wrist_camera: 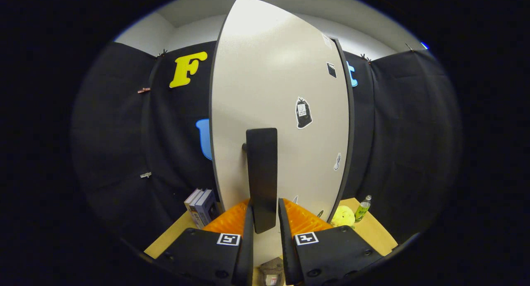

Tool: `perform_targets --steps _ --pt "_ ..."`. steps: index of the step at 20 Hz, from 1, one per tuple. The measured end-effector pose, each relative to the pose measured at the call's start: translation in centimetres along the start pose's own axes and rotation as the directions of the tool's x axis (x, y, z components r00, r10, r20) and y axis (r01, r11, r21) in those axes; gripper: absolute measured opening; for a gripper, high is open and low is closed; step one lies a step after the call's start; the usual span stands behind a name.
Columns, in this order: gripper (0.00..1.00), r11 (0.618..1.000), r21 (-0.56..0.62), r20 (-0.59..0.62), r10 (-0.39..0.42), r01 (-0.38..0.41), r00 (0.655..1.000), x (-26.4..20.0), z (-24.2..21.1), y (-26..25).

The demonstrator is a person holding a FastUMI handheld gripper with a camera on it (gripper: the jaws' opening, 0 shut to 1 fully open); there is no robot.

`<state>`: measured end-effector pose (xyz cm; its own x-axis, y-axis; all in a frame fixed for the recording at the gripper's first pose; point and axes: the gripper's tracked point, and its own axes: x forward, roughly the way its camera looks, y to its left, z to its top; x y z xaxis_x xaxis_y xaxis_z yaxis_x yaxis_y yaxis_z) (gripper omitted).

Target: Open the shoe cabinet door, grab the shoes and put them into the shoe cabinet, then close the shoe cabinet door.

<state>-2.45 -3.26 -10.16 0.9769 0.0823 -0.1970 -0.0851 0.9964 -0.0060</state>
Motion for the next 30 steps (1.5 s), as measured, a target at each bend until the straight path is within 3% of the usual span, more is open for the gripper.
perform_targets --steps 7,12,20,25,30 --pt "0.33 0.998 0.019 -0.002 0.055 -0.055 0.998 -3.7 -0.4 -4.3" --pt "0.33 0.998 0.020 -0.001 0.053 -0.053 0.999 -5.5 -0.5 -7.5" --pt "0.32 0.999 0.041 -0.002 -0.025 0.025 1.000 -8.8 -0.7 -12.2" --pt "0.32 0.993 0.015 0.050 -0.116 0.116 0.992 -12.7 0.6 -14.9" --pt "0.32 0.993 0.057 0.057 -0.108 0.104 0.993 -14.4 -0.1 -14.9"
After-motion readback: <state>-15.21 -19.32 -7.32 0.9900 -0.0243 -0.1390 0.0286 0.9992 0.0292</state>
